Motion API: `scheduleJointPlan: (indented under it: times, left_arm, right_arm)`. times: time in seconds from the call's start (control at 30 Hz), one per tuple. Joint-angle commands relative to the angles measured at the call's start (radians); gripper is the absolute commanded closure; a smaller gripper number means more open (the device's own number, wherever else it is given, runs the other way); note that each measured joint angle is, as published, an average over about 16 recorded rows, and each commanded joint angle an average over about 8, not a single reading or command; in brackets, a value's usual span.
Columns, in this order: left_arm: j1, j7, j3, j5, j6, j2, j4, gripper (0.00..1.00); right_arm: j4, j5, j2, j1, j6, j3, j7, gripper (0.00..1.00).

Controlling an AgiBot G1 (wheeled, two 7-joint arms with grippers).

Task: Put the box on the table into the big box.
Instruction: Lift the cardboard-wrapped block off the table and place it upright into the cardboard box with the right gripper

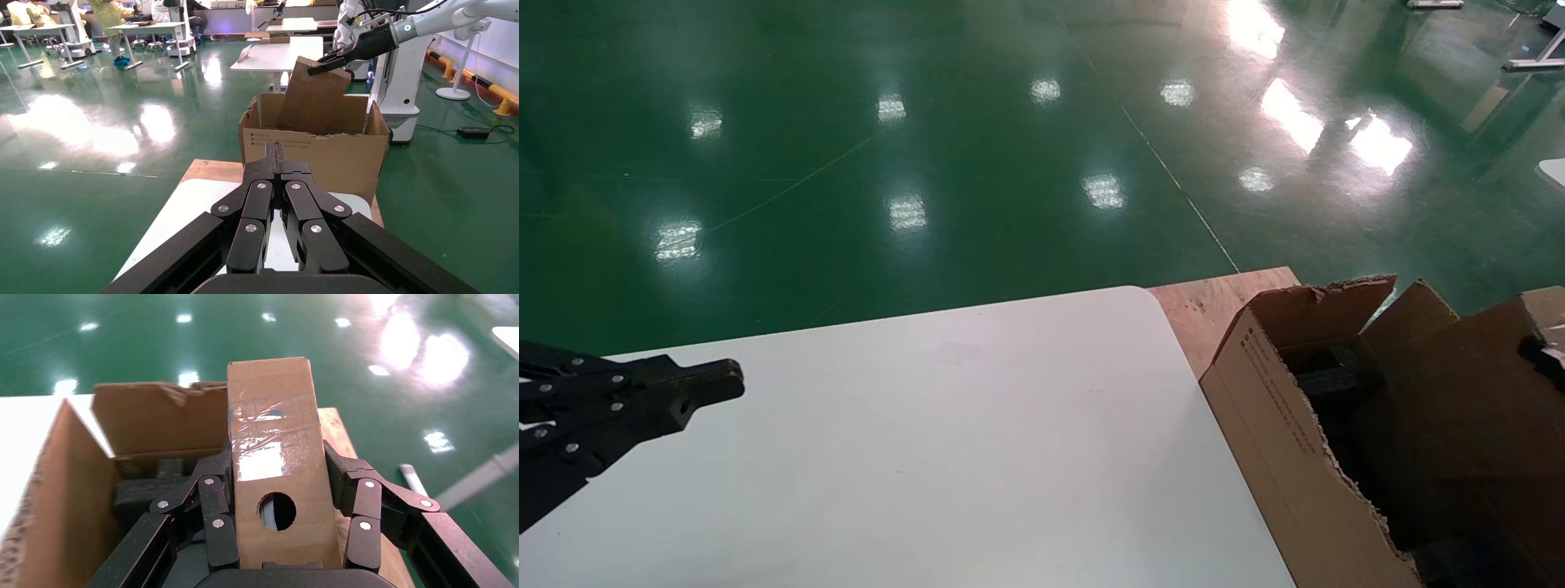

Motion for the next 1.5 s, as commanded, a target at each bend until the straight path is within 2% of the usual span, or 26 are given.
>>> scheduleJointPlan:
  times: [0.03,0.33,0.63,1.5]
  left_arm:
    - [0.000,0.000,0.000,0.000,0.000,0.000,0.000,1.00]
    - [0.000,0.000,0.000,0.000,0.000,0.000,0.000,1.00]
    - [0.000,0.000,0.000,0.000,0.000,0.000,0.000,1.00]
    - [0.000,0.000,0.000,0.000,0.000,0.000,0.000,1.00]
  right_arm:
    - [-0.010,0.000,0.004,0.000,0.011,0.002,0.009,1.00]
    - [-0.053,0.011,0.020,-0.007,-0.006,0.026,0.004,1.00]
    - [-0.086,0.052,0.007,0.048,-0.055,-0.034,-0.032,1.00]
    - [-0.396,0.121,-0.064,0.156,-0.237,-0.083,-0.264,1.00]
